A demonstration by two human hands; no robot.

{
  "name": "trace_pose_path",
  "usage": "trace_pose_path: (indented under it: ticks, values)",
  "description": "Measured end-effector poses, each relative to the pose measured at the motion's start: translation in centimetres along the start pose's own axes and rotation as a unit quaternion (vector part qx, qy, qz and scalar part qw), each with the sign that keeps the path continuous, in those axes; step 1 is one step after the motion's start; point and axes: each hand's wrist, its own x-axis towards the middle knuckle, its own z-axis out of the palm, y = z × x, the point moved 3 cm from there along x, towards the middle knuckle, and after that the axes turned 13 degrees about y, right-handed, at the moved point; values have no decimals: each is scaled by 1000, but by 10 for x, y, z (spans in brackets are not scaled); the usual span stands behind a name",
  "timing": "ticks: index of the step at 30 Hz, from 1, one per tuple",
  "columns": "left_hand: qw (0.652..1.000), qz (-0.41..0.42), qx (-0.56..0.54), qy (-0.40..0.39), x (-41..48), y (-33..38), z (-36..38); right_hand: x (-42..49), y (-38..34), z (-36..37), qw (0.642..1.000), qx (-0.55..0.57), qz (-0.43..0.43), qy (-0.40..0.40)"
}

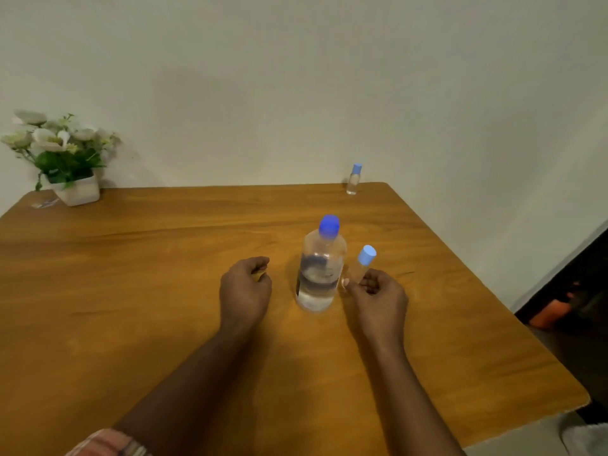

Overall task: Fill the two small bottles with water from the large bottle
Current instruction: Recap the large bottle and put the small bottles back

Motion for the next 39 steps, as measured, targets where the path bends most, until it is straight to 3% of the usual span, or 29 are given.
trace_pose_path:
  ticks: [11,19,39]
  values:
    - [997,35,7,-70,108,12,120,137,14,113,999,-34,-30,-16]
    - [996,56,18,-70,170,21,187,212,20,183,993,-90,-75,-4]
    - [994,81,14,-71,194,27,208,224,13,206,989,-124,-82,19]
